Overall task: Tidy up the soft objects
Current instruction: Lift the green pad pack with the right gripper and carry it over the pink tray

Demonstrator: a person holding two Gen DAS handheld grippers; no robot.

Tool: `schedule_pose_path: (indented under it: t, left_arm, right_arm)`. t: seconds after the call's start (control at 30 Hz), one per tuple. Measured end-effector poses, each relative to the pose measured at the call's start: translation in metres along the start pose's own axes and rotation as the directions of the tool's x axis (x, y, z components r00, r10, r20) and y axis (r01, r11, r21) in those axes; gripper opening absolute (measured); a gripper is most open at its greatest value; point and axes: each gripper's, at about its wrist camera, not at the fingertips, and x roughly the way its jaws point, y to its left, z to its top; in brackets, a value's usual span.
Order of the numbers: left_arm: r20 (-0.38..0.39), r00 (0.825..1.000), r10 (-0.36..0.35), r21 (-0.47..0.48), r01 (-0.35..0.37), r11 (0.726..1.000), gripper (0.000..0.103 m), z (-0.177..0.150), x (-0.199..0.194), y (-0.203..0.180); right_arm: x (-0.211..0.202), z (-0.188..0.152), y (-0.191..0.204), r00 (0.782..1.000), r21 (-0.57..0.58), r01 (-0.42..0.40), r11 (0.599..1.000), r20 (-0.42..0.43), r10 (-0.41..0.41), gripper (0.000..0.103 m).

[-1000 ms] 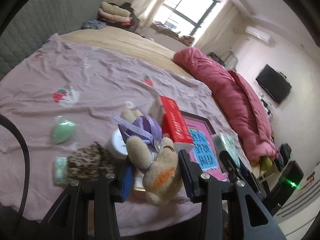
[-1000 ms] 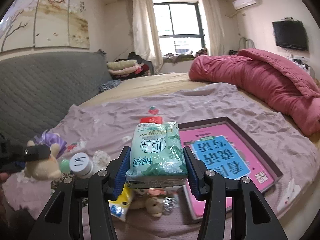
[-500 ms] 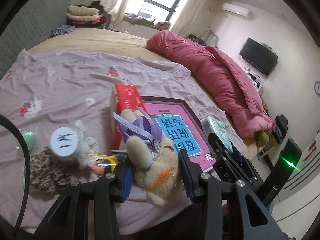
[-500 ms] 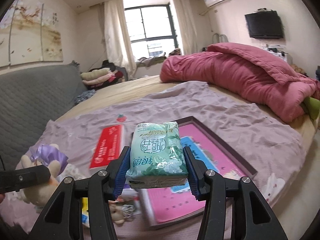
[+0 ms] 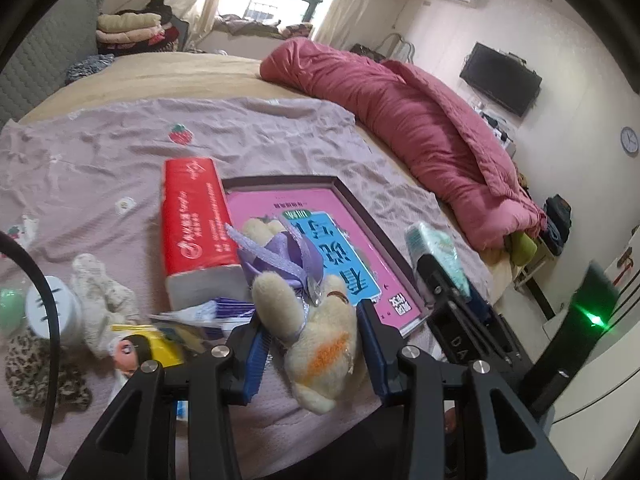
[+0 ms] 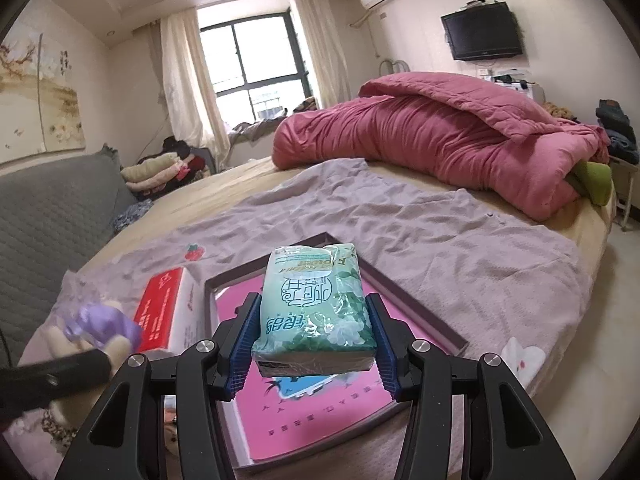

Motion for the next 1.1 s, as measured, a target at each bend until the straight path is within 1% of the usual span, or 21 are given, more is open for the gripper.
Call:
schedule_pose_path:
  t: [0.1, 0.2, 0.4, 0.53, 0.7, 0.87, 1.1]
  left_arm:
    - [-0.029, 1.000, -0.003, 0.019, 0.004, 1.000, 0.043, 0.000, 0.017, -0.006]
    - [-0.053, 0.998, 0.018, 0.060, -0.014, 0.998, 0.043, -0.002, 0.038, -0.016]
    - [-0.113, 0.993, 0.018, 0.094, -0.008, 0.996, 0.043, -0.006, 0.076, -0.027]
    - [-0.147, 0.989, 0.005, 0.084, 0.007, 0.996, 0.043, -0.007, 0.096, -0.027]
    - [-0.181, 0.983, -0.012, 0.060, 0.023, 0.998, 0.043, -0.011, 0.113, -0.026]
    - [-0.199, 0.980, -0.031, 0.040, 0.040, 0.998, 0.043, -0.017, 0.123, -0.025]
    - [-0.216, 0.976, -0.036, 0.049, 0.048, 0.998, 0.043, -0.022, 0.130, -0.028]
  right_arm:
    - [0.000, 0.001, -0.005, 1.000, -0.002, 0.024, 1.000, 0.014, -0.024, 0.053]
    - [0.001, 0.002, -0.013, 0.999, 0.018, 0.047, 0.999, 0.017, -0.047, 0.053]
    - [0.010, 0.002, -0.024, 0.998, 0.047, 0.068, 0.997, -0.006, -0.067, 0.053]
    - [0.015, 0.003, -0.028, 0.997, 0.054, 0.075, 0.996, -0.019, -0.074, 0.053]
    - [0.028, 0.001, -0.033, 0.994, 0.061, 0.085, 0.994, -0.070, -0.081, 0.053]
    - [0.037, 0.000, -0.038, 0.992, 0.071, 0.090, 0.993, -0.099, -0.083, 0.053]
    - [0.059, -0.006, -0.048, 0.978, 0.103, 0.094, 0.990, -0.195, -0.072, 0.053]
